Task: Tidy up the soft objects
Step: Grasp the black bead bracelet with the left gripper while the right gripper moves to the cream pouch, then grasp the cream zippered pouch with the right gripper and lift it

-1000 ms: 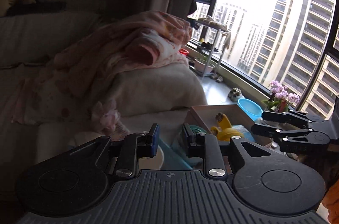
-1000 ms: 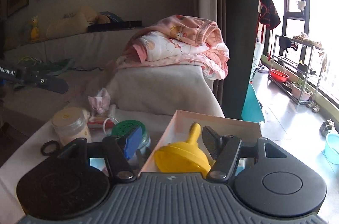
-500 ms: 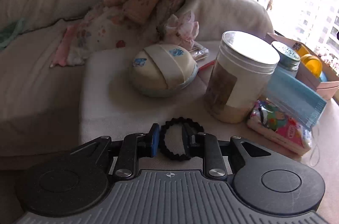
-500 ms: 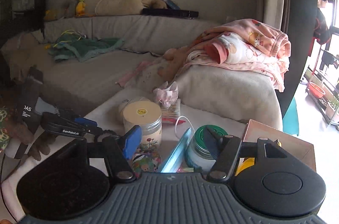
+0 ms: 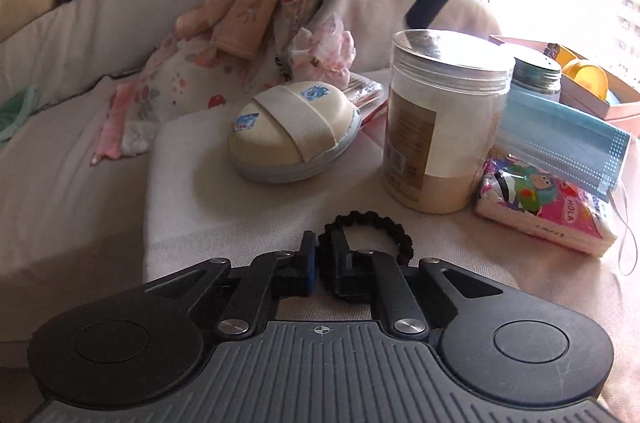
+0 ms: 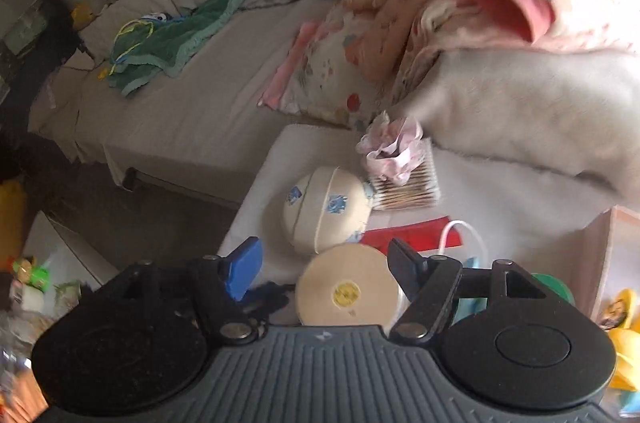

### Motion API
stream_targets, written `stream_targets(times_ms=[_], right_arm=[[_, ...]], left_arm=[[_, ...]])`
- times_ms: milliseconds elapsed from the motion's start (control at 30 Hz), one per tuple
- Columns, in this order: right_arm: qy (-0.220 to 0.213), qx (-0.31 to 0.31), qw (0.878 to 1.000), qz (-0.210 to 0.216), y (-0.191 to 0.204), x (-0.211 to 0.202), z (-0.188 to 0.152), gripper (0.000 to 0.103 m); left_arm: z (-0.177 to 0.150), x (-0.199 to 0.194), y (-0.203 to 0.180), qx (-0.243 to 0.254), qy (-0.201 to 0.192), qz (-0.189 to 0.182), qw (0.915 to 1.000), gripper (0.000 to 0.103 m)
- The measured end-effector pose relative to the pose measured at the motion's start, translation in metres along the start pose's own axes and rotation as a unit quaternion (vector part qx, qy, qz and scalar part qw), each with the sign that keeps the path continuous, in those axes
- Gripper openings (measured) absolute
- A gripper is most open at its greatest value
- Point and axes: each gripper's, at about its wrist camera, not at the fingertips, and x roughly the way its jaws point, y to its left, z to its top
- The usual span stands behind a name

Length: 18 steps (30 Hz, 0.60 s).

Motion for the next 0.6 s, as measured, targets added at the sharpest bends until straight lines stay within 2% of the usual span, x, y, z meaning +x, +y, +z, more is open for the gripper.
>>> stream_targets(times_ms=[100,200,267,367,533,600], right_arm=[[0.056,0.046,0.997,-0.006,-0.01,0.048,0.031,0.07],[0.07,0.028,0.996,-0.047,-0.009,0.077,0.047,0.07],[0.089,0.027,0.994,-0.058,-0.012,0.092,0.053,0.07],[0.105,0.022,0.992,-0.068,-0.011,0.106,0.055,0.07],[0.113,0.005,0.992,-0.064,-0.003,0.118,0.053,0.069],[0.11,-0.003,0.992,-0.063,0.002,0.115,0.052,0.065]], left_arm=[[-0.005,-0.003,0.003,-0.004,-0.013,-0.01,0.9999,0.01],[-0.007,-0.006,0.016,-0.033,-0.018,-0.024,0.999,0.009],[-0.006,-0.008,0.023,-0.044,-0.019,-0.035,0.9982,0.009],[-0.006,-0.01,0.032,-0.061,-0.025,-0.057,0.9962,0.009],[-0.01,-0.007,0.038,-0.083,-0.03,-0.058,0.9944,0.009],[-0.01,-0.01,0.043,-0.094,-0.038,-0.057,0.9932,0.009]])
